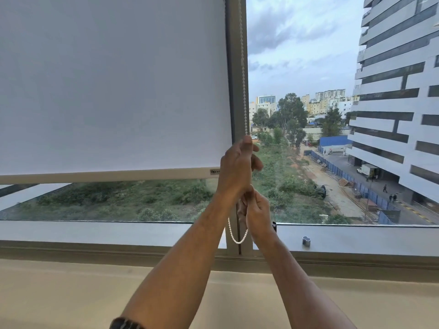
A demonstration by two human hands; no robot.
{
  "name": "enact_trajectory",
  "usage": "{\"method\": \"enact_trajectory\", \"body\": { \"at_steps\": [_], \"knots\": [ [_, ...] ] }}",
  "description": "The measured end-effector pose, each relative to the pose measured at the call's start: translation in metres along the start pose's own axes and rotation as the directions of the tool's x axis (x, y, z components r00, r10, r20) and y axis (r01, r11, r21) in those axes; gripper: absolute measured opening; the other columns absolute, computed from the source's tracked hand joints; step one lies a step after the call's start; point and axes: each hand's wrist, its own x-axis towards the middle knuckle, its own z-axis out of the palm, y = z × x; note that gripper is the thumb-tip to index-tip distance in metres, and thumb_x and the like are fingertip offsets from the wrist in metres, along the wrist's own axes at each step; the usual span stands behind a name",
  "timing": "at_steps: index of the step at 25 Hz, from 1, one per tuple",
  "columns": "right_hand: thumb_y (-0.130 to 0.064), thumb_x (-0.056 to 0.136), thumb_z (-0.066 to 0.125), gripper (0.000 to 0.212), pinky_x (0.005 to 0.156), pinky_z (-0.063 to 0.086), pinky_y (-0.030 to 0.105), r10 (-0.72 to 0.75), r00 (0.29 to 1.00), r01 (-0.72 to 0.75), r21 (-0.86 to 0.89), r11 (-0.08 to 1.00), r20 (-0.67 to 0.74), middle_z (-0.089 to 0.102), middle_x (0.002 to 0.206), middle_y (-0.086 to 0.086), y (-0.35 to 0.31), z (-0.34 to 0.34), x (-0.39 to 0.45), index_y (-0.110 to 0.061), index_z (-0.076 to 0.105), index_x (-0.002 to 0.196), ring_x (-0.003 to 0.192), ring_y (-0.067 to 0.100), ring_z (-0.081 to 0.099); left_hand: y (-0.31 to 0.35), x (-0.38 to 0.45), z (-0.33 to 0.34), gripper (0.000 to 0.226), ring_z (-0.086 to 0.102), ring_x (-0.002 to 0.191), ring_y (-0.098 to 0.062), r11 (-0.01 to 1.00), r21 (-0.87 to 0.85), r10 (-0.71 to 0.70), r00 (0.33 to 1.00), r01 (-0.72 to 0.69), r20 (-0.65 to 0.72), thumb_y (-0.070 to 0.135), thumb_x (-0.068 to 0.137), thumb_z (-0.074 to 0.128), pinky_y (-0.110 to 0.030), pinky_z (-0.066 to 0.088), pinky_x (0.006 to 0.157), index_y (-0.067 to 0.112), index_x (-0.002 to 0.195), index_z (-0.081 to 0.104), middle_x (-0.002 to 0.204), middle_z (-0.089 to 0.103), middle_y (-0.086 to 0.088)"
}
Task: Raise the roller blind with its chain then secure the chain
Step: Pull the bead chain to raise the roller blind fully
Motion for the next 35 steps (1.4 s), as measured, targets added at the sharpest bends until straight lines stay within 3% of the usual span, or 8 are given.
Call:
{"method": "enact_trajectory", "body": {
  "at_steps": [3, 9, 14, 17, 23, 28, 31, 35],
  "knots": [
    [-0.019, 0.112, 0.036, 0.044, 0.034, 0.029, 0.017, 0.052, 0.998, -0.052, -0.011, 0.999, -0.024, 0.039, 0.047, -0.005, 0.005, 0.006, -0.007, -0.013, 0.047, 0.070, 0.033, 0.005, 0.031, -0.002, 0.010, 0.016, 0.060, 0.030, 0.042, -0.013, 1.000, -0.013, -0.012, 0.995, 0.011, -0.101, 0.059, 0.102, 0.033, -0.028, 0.025, 0.047, 0.021, 0.056, 0.041, 0.045, 0.035, 0.011],
    [-0.031, 0.097, 0.041, 0.043, 0.037, 0.025, 0.017, 0.298, 0.949, -0.302, 0.027, 0.953, 0.106, 0.044, 0.047, -0.006, -0.012, 0.003, -0.005, -0.023, 0.055, 0.057, 0.037, 0.008, 0.034, -0.026, 0.008, 0.012, 0.064, 0.024, 0.040, -0.012, 0.995, 0.056, 0.097, 0.979, -0.088, -0.180, 0.065, 0.097, 0.034, -0.023, 0.018, 0.043, 0.025, 0.048, 0.034, 0.040, 0.028, 0.013],
    [-0.025, 0.111, 0.036, 0.038, 0.058, 0.054, 0.024, 0.067, 0.990, -0.092, -0.209, 0.974, -0.123, 0.073, 0.082, 0.003, -0.059, -0.008, 0.029, -0.011, 0.070, 0.100, 0.068, 0.014, 0.068, -0.056, -0.012, 0.014, 0.058, 0.055, 0.041, -0.001, 0.997, -0.028, 0.067, 0.981, -0.073, -0.183, 0.060, 0.101, 0.038, -0.012, 0.040, 0.043, 0.041, 0.054, 0.066, 0.047, 0.060, 0.019],
    [-0.035, 0.110, 0.041, 0.039, 0.063, 0.056, 0.020, -0.028, 0.998, 0.025, -0.060, 0.998, -0.063, 0.075, 0.082, 0.002, -0.092, 0.012, 0.051, -0.014, 0.073, 0.103, 0.070, 0.011, 0.071, -0.074, -0.036, 0.022, 0.071, 0.034, 0.039, -0.019, 0.998, -0.055, 0.009, 0.988, -0.018, -0.151, 0.084, 0.087, 0.037, -0.029, 0.024, 0.040, 0.028, 0.046, 0.050, 0.044, 0.042, 0.010],
    [-0.053, 0.107, 0.038, 0.056, 0.038, 0.019, 0.017, 0.106, 0.966, -0.138, 0.124, 0.983, 0.238, 0.036, 0.051, -0.011, -0.093, 0.037, 0.054, -0.023, 0.057, 0.065, 0.040, 0.006, 0.023, -0.095, -0.061, 0.030, 0.074, 0.018, 0.046, -0.011, 0.972, -0.232, -0.055, 0.988, 0.020, -0.145, 0.067, 0.090, 0.047, -0.035, 0.011, 0.048, 0.006, 0.052, 0.028, 0.047, 0.025, 0.000],
    [-0.047, 0.107, 0.040, 0.053, 0.035, 0.020, 0.013, -0.023, 0.986, -0.007, 0.179, 0.984, 0.166, 0.033, 0.047, -0.012, -0.080, 0.029, 0.048, -0.028, 0.042, 0.058, 0.034, 0.005, 0.021, -0.095, -0.064, -0.001, 0.062, 0.029, 0.043, -0.011, 0.999, 0.009, 0.044, 0.998, -0.044, 0.041, 0.060, 0.097, 0.034, -0.033, 0.022, 0.046, 0.020, 0.050, 0.038, 0.046, 0.037, 0.007],
    [-0.046, 0.106, 0.042, 0.053, 0.034, 0.022, 0.014, -0.063, 0.988, 0.043, 0.143, 0.989, 0.138, 0.036, 0.047, -0.013, -0.069, 0.024, 0.042, -0.030, 0.045, 0.055, 0.033, 0.005, 0.024, -0.094, -0.052, -0.031, 0.057, 0.054, 0.060, -0.019, 0.948, 0.279, 0.124, 0.984, -0.156, 0.129, 0.047, 0.103, 0.028, -0.041, 0.044, 0.058, 0.010, 0.074, 0.058, 0.066, 0.060, -0.006],
    [-0.046, 0.108, 0.041, 0.057, 0.033, 0.030, 0.015, -0.059, 0.993, 0.053, 0.067, 0.996, 0.103, 0.040, 0.046, -0.012, -0.039, 0.014, 0.027, -0.029, 0.055, 0.055, 0.032, 0.004, 0.031, -0.069, -0.030, -0.049, 0.044, 0.068, 0.077, -0.025, 0.975, 0.179, 0.126, 0.991, -0.130, 0.032, 0.035, 0.103, 0.034, -0.045, 0.056, 0.076, 0.011, 0.095, 0.070, 0.080, 0.072, -0.009]
  ]
}}
